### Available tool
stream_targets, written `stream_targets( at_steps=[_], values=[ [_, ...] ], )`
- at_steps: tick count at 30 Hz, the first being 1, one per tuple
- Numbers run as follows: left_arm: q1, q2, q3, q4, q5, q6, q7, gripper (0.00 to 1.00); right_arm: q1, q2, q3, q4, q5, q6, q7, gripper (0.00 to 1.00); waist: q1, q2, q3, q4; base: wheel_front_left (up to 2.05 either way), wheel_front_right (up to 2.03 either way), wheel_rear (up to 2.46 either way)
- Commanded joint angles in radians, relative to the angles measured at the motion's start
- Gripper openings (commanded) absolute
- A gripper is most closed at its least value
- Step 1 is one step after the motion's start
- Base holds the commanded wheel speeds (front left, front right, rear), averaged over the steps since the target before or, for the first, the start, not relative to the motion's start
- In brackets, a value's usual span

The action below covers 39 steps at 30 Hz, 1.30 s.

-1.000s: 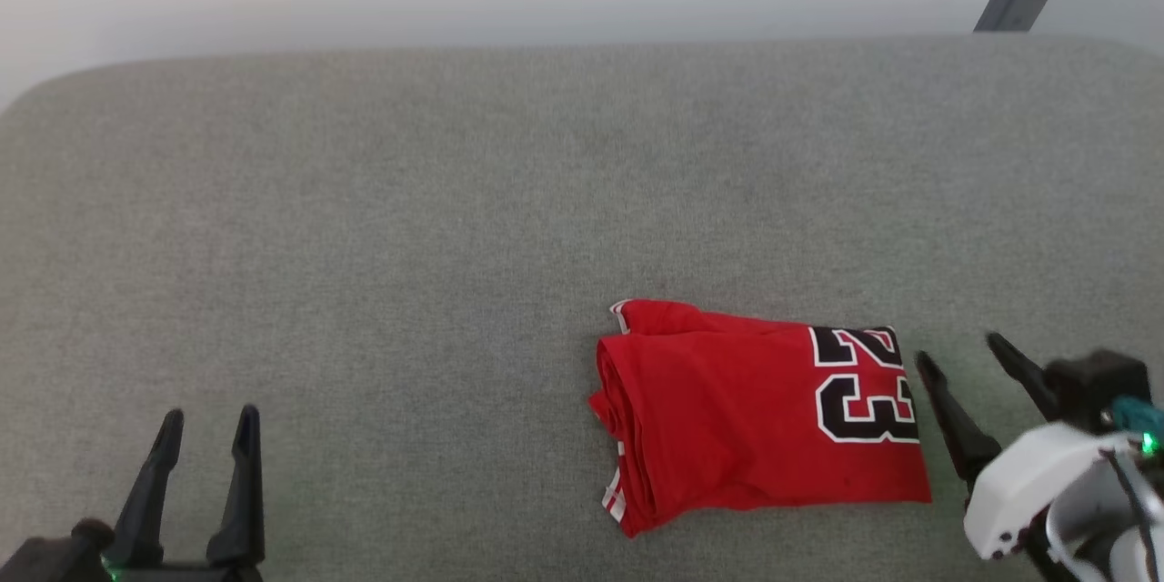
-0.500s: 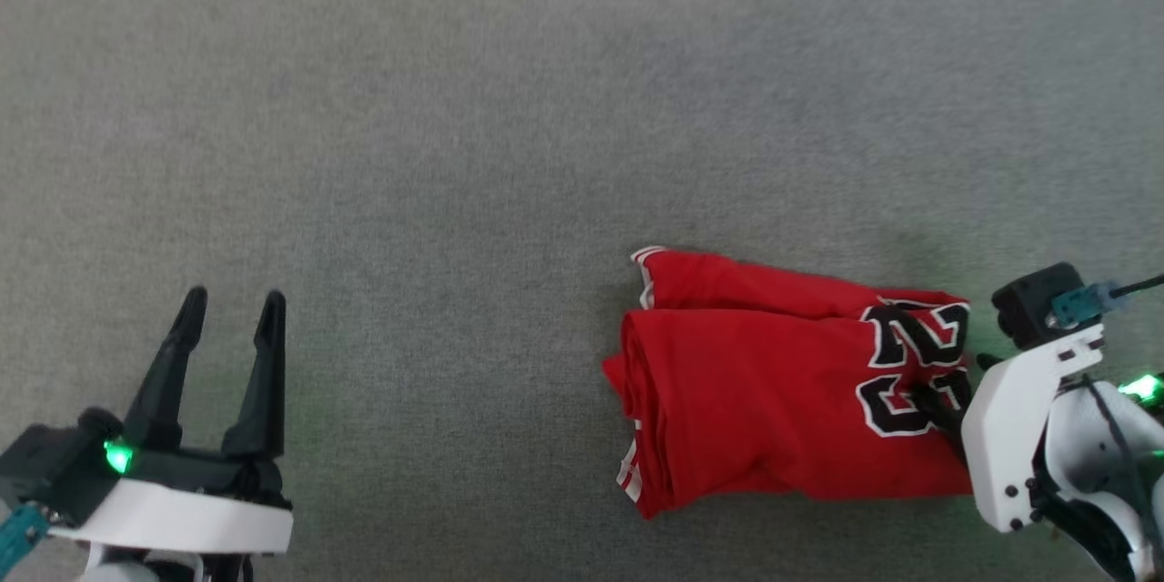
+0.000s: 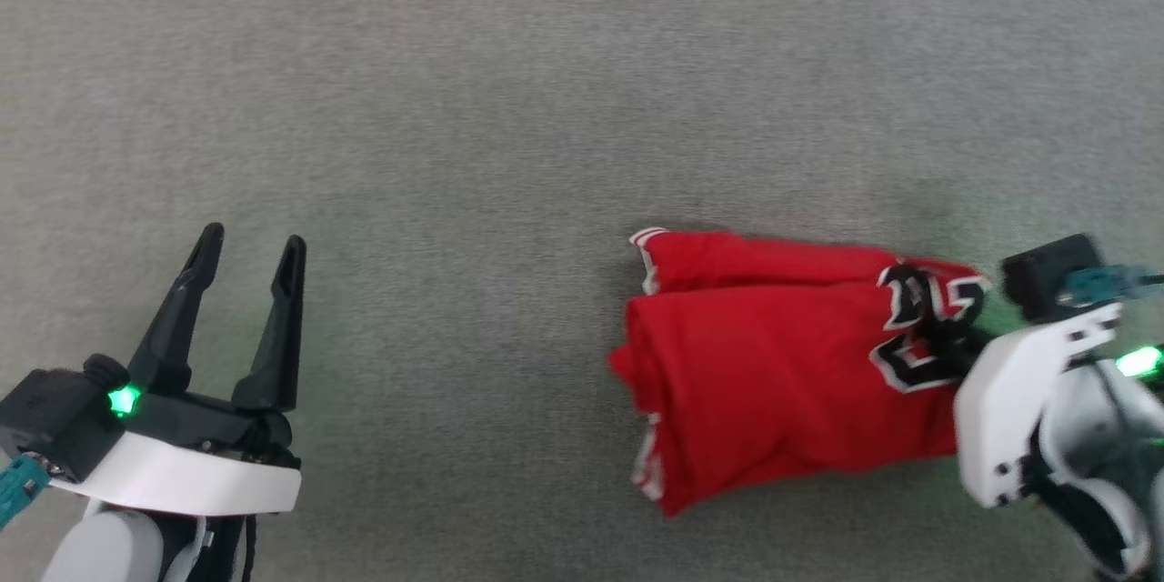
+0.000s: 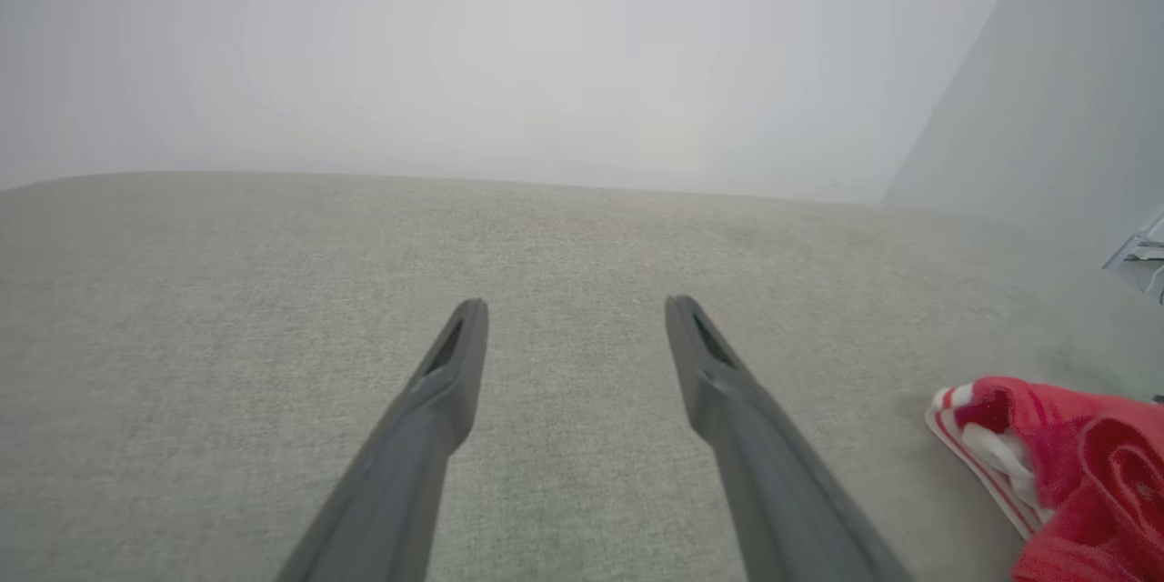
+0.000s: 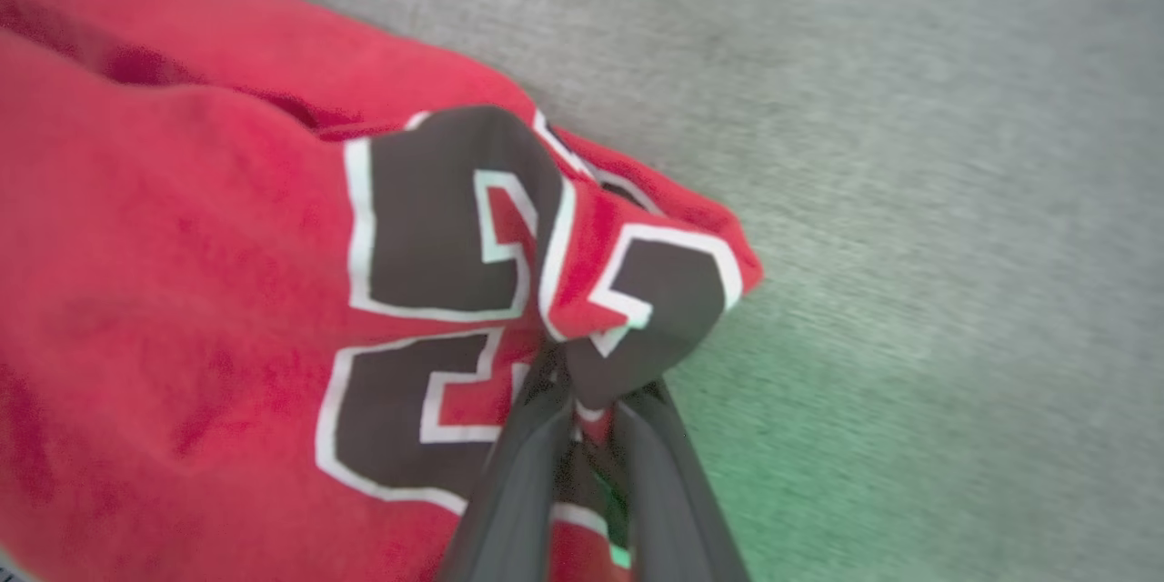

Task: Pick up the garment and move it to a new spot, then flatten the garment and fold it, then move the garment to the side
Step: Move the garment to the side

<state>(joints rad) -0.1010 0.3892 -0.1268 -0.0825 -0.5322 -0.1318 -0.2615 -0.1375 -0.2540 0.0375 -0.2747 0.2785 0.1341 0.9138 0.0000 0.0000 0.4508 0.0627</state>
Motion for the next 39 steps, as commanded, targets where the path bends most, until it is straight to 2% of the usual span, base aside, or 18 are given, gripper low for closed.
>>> stream_targets(
  at_steps=[1,8,9,11,18,27,33,39],
  values=[
    [-0.015,0.011,-0.007,-0.008,0.003,0.002,-0.005,1.00,-0.002,-0.011,-0.029,0.017,-0.013,-0.006,-0.010,0.00,0.0000,0.0000,0.001,-0.019,0.00,0.00,0.00],
    [-0.081,0.096,-0.050,-0.080,-0.001,0.002,-0.005,1.00,-0.008,0.001,-0.187,-0.024,-0.023,-0.006,-0.091,0.00,0.0000,0.0000,0.069,-0.113,0.00,0.00,0.00],
    [-0.113,0.126,-0.072,-0.100,-0.011,0.002,-0.005,1.00,-0.018,0.004,-0.258,-0.027,-0.025,-0.005,-0.118,0.00,0.0000,0.0000,0.095,-0.135,0.00,0.00,0.00],
    [-0.149,0.161,-0.083,-0.125,-0.015,0.002,-0.005,1.00,-0.031,0.007,-0.323,-0.022,-0.021,-0.005,-0.147,0.00,0.0000,0.0000,0.126,-0.157,0.00,0.00,0.00],
    [-0.277,0.284,-0.119,-0.205,-0.025,0.002,-0.005,1.00,-0.145,0.011,-0.494,0.040,-0.031,-0.005,-0.218,0.00,0.0000,0.0000,0.229,-0.214,0.00,0.00,0.00],
    [-0.413,0.388,-0.139,-0.268,-0.028,0.002,-0.005,1.00,-0.338,-0.020,-0.598,0.144,-0.138,-0.005,-0.310,0.00,0.0000,0.0000,0.315,-0.232,0.00,0.00,0.00],
    [-0.445,0.424,-0.129,-0.286,-0.029,0.002,-0.005,1.00,-0.465,-0.048,-0.643,0.235,-0.265,-0.005,-0.395,0.00,0.0000,0.0000,0.349,-0.237,0.00,0.00,0.00],
    [-0.436,0.429,-0.103,-0.290,-0.024,0.002,-0.005,1.00,-0.532,-0.034,-0.665,0.298,-0.357,-0.005,-0.446,0.00,0.0000,0.0000,0.358,-0.236,0.00,0.00,0.00]
  ],
)
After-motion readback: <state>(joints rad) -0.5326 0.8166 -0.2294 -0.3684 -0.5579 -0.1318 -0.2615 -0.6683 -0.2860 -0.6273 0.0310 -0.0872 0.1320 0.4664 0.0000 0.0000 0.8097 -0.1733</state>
